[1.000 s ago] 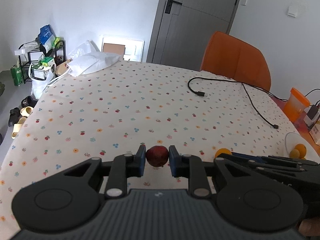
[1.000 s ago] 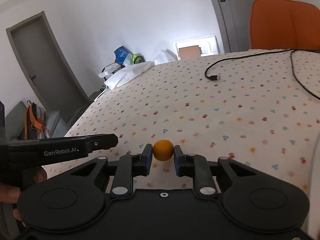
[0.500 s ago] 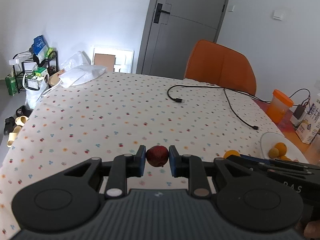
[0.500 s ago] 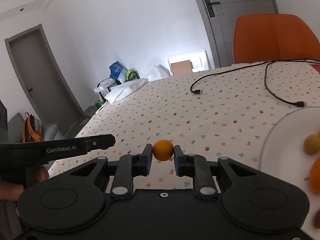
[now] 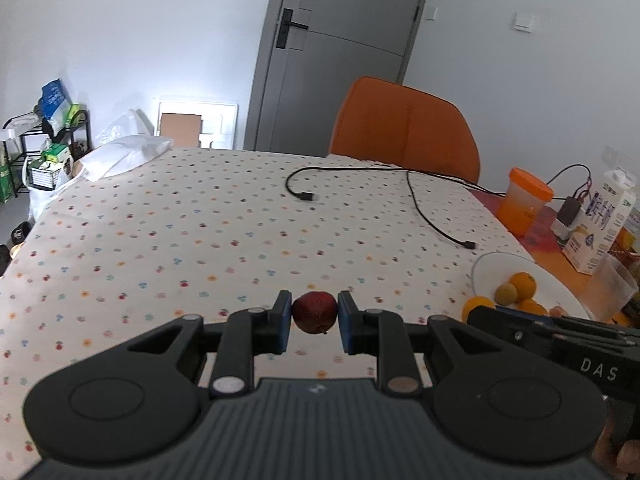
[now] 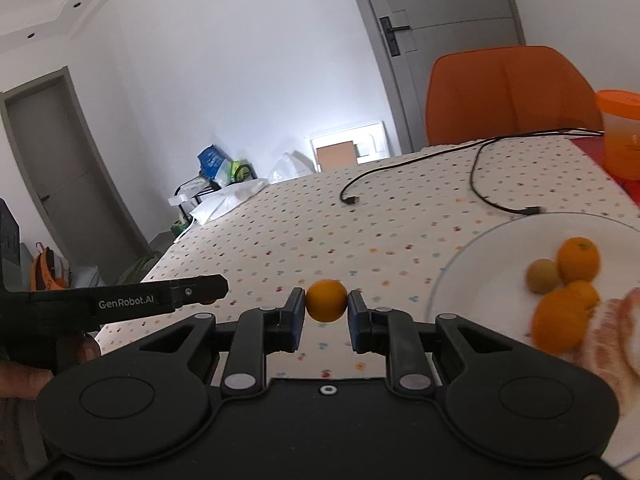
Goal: Organize fruits
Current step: 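Carry the tangerine in the right tool onto the plate and release while the left drops the plum there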
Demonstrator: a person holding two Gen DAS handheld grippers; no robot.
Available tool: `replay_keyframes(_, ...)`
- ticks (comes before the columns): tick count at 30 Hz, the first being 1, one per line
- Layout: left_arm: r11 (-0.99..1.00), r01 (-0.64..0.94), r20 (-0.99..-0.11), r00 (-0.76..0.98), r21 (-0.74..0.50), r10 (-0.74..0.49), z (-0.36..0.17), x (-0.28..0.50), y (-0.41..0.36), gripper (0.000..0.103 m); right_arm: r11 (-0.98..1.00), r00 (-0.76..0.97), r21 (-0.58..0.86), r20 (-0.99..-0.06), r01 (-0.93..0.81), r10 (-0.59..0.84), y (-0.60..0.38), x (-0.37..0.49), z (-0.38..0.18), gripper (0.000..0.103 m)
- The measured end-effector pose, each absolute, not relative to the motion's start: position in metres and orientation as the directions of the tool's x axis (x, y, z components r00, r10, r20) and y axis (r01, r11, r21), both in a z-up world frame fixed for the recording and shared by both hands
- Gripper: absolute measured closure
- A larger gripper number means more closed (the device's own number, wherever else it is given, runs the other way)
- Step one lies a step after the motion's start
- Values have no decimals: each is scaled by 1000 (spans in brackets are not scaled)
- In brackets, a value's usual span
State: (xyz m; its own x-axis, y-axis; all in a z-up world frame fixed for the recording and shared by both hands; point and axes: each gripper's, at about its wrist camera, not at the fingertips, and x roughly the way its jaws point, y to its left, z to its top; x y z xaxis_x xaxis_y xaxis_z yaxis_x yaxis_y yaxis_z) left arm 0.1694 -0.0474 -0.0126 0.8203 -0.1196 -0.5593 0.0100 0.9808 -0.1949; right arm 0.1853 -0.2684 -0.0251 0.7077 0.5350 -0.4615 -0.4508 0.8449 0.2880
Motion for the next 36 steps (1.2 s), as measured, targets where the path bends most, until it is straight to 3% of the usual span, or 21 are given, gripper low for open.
replay_keyframes(29, 975, 161, -557, 801, -152, -219, -11, 179, -128, 80, 913, 819, 319, -430, -256, 380, -372, 173, -31, 82)
replay_keyframes(32, 973, 177, -556, 799, -147, -230, -10, 182, -136, 80, 911, 823, 322, -420, -259, 383, -375, 171, -31, 72)
replay_keyframes(33, 972, 184, -555, 798, -146, -234, -10, 183, -138, 80, 912, 827, 323, -417, -254, 378, -376, 171, -31, 65)
replay_keyframes(36, 969, 206, -549, 798, -138, -248, -8, 184, -144, 80, 912, 834, 334, -411, -239, 369, -383, 173, -31, 64)
